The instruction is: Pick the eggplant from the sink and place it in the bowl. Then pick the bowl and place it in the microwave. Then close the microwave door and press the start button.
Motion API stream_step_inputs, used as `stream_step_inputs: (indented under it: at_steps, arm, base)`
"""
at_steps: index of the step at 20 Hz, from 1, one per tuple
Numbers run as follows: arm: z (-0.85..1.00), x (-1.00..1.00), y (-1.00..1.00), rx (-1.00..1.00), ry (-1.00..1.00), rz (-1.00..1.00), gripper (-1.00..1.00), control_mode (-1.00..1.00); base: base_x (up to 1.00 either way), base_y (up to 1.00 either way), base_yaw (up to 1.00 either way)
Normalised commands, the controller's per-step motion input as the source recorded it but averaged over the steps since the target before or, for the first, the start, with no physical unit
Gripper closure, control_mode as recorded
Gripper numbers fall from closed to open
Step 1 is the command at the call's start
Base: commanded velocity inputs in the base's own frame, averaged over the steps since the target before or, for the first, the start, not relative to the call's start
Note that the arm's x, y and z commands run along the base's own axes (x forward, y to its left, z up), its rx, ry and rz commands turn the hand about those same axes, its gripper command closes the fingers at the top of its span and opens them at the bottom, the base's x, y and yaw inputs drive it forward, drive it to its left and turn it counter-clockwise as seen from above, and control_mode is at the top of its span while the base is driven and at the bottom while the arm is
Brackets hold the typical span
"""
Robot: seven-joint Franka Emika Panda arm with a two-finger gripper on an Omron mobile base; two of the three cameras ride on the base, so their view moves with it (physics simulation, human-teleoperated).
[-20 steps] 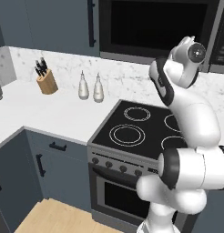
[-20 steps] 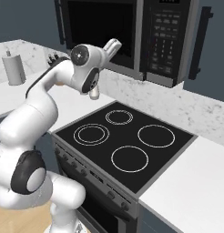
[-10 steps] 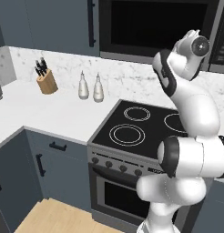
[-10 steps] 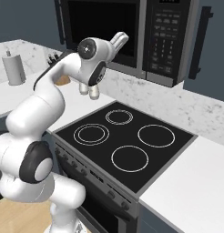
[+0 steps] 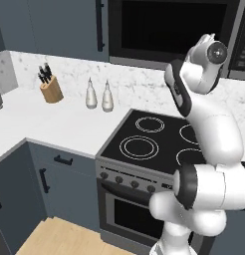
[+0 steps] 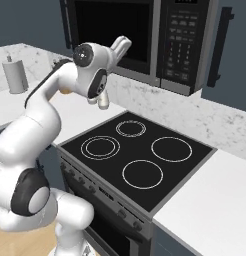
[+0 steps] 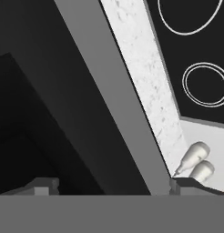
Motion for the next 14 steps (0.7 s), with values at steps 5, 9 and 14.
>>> stream_step_inputs:
  at_steps: [5,9,14]
  arm:
    - [0.35,-0.74,0.45,-0.2,0.09,0.08,-1.0,-1.0]
    - [0.26,-0.76,0.23,-0.21,0.14,0.06,-1.0,-1.0]
    - [0.08,-0.41,0.37,-0.33,0.22,0.11,1.0,-1.0]
  base:
    - [0.0,0.0,0.0]
    - [0.0,0.0,0.0]
    - [0.0,0.0,0.0]
